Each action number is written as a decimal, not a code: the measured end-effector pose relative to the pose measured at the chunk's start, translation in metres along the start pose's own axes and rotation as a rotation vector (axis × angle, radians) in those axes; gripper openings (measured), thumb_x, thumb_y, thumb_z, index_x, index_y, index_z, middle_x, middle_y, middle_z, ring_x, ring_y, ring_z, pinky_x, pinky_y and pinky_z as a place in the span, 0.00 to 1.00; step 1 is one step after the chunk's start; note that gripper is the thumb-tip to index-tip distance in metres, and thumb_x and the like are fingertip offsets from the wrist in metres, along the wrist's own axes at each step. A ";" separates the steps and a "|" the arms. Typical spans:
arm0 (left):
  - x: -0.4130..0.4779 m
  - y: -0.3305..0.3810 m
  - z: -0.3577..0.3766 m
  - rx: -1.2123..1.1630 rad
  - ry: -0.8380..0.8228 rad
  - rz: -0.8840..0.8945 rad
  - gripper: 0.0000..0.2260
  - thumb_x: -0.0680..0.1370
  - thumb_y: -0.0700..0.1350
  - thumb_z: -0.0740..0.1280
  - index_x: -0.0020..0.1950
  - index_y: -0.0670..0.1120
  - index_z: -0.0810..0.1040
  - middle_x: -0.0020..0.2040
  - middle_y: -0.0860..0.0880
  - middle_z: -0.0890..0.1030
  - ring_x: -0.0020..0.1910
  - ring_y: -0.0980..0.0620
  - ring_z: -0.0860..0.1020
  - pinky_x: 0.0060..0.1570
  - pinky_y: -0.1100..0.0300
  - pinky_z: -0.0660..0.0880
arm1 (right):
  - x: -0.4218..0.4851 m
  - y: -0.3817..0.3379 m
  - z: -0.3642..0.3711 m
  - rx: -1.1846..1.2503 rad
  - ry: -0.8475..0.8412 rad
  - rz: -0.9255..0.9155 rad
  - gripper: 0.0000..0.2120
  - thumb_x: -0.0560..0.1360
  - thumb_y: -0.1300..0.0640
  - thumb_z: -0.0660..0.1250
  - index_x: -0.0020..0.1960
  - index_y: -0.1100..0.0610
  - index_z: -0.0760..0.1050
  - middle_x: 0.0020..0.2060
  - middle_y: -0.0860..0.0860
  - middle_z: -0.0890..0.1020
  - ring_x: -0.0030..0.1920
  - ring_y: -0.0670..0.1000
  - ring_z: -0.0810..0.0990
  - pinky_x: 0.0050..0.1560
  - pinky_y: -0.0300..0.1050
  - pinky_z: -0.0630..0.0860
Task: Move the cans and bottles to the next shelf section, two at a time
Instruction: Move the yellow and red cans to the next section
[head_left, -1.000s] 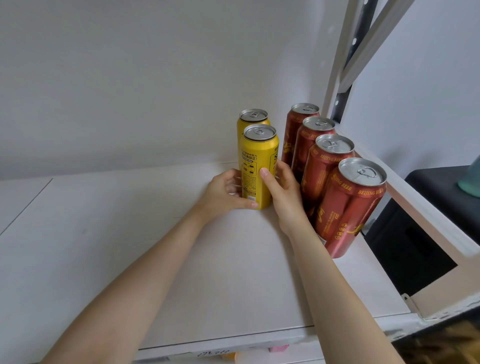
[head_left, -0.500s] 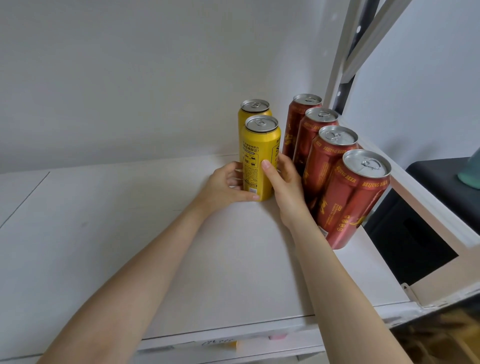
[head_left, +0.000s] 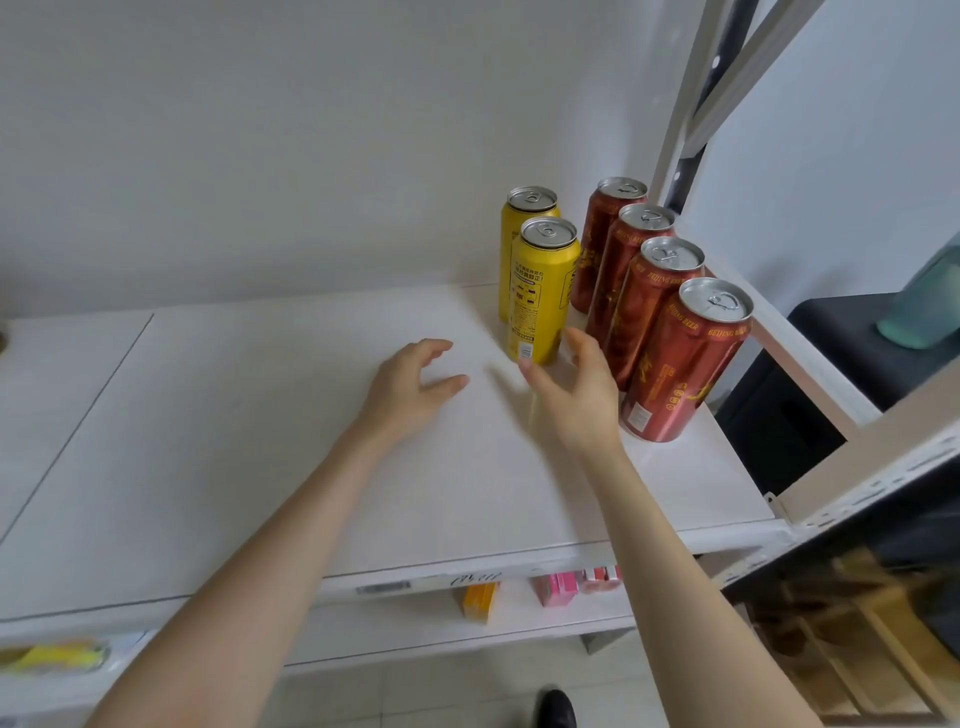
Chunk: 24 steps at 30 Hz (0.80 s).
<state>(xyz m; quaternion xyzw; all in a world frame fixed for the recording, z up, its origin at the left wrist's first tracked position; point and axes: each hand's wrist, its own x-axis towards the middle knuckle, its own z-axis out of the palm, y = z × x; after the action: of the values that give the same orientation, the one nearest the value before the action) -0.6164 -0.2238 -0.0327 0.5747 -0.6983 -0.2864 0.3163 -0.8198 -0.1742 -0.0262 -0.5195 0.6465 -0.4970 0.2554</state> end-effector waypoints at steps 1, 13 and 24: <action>-0.010 -0.001 -0.004 0.079 0.015 0.023 0.22 0.76 0.48 0.73 0.68 0.45 0.75 0.65 0.46 0.78 0.66 0.49 0.75 0.64 0.60 0.68 | -0.009 0.000 -0.002 -0.098 -0.001 -0.037 0.31 0.74 0.47 0.73 0.73 0.55 0.68 0.67 0.51 0.75 0.67 0.53 0.72 0.65 0.46 0.68; -0.142 0.006 -0.047 0.578 0.098 0.176 0.28 0.75 0.58 0.58 0.63 0.40 0.79 0.61 0.37 0.80 0.60 0.36 0.79 0.60 0.43 0.76 | -0.120 -0.011 -0.044 -0.909 -0.063 -0.230 0.34 0.71 0.43 0.73 0.71 0.59 0.71 0.70 0.60 0.74 0.68 0.64 0.74 0.63 0.65 0.71; -0.290 0.002 -0.083 0.856 0.104 0.144 0.23 0.73 0.54 0.70 0.64 0.43 0.78 0.63 0.37 0.79 0.63 0.35 0.77 0.60 0.36 0.73 | -0.233 -0.051 -0.071 -1.010 -0.205 -0.319 0.36 0.76 0.39 0.65 0.78 0.54 0.61 0.78 0.56 0.62 0.78 0.60 0.60 0.74 0.65 0.57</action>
<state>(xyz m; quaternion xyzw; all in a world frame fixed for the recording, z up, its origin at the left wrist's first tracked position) -0.5133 0.0590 -0.0117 0.6176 -0.7754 0.0808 0.1035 -0.7815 0.0697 0.0033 -0.7152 0.6899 -0.1035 -0.0431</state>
